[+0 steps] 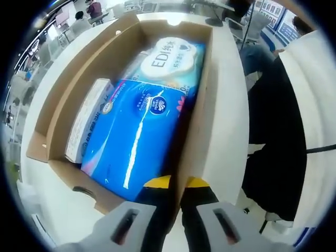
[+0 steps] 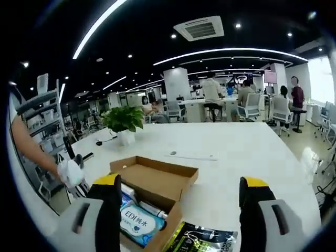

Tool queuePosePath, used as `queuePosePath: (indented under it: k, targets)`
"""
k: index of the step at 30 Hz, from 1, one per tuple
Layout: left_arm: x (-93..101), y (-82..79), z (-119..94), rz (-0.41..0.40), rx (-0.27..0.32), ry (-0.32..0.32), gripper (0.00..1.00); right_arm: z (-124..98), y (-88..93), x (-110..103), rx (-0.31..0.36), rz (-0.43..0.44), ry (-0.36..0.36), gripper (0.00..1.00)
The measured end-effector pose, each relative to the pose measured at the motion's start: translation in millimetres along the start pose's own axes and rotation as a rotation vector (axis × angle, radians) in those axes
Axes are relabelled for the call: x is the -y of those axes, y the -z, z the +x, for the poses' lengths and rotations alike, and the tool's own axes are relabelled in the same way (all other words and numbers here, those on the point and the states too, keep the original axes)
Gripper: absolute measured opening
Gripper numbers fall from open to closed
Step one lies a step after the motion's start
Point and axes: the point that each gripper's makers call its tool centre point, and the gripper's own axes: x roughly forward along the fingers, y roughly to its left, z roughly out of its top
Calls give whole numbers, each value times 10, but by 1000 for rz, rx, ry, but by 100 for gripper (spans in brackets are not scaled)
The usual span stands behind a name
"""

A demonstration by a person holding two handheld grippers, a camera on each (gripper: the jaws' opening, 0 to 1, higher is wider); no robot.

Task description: Operate the shoe box by opening the lid, removing the specified soft item, and placing it in the target area until the item is outside and the box remains undamaged.

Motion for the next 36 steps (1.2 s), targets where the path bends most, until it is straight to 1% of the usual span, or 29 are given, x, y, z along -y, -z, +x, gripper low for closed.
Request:
queuePosePath:
  k: [1,3,7,10,11,13,14,17,19,21,22,24,26,29,30,31,32,33,34,35,36]
  targets:
    - [-3,0,4,-3,-3,1,5,-14,-3,8,-17,-10,17,94]
    - [-4,0,6,-1,-4,-1,5,-53,-69,-52,-5,9,-6,90]
    - [5,-3,2,8,-3,-4,4,-87,-140,-85,-1,4,2,90]
    - [5,-4,5,13,-6,-7,4,-100,-81,-84,-54,-36,16,89]
    - [5,-5,6,14,-6,-7,4,-102,-69,-90,-65,-48,18,87]
    - [6,-4,6,18,-6,-8,4,-105,-80,-162,-60,-72,-1,79]
    - [6,-4,6,18,-7,-9,4,-104,-75,-168,-63,-73,0,77]
    - [0,-3,11,16,-8,-10,4,-73,6,-178,-110,-116,0,71]
    - [0,-3,10,16,-8,-13,4,-46,39,-206,-124,-161,-19,67]
    - [1,-4,7,17,-10,-16,4,-21,103,-216,-168,-205,-25,65]
    - [1,-5,5,18,-9,-17,4,4,121,-263,-183,-225,-49,64]
    - [-2,2,12,17,-12,-19,4,41,66,-299,-167,-252,-50,65]
    - [-1,3,9,17,-14,-21,4,61,9,-332,-151,-265,-60,63]
    - [-2,5,9,17,-17,-23,4,100,-57,-306,-156,-269,-54,52]
    - [-2,6,9,16,-18,-23,4,107,-72,-324,-155,-257,-71,49]
    - [-4,9,12,18,-18,-24,4,114,-90,-408,-148,-211,-118,49]
    - [-6,10,14,17,-20,-25,4,106,-131,-547,-135,-162,-205,50]
    - [-4,12,13,18,-21,-25,4,101,-140,-611,-138,-144,-245,50]
    - [-3,12,11,21,-19,-24,4,105,-124,-638,-159,-157,-269,50]
    - [-2,10,8,25,-15,-25,4,118,-118,-616,-166,-174,-257,49]
    - [-2,8,8,32,-15,-24,4,156,-63,-571,-191,-254,-236,46]
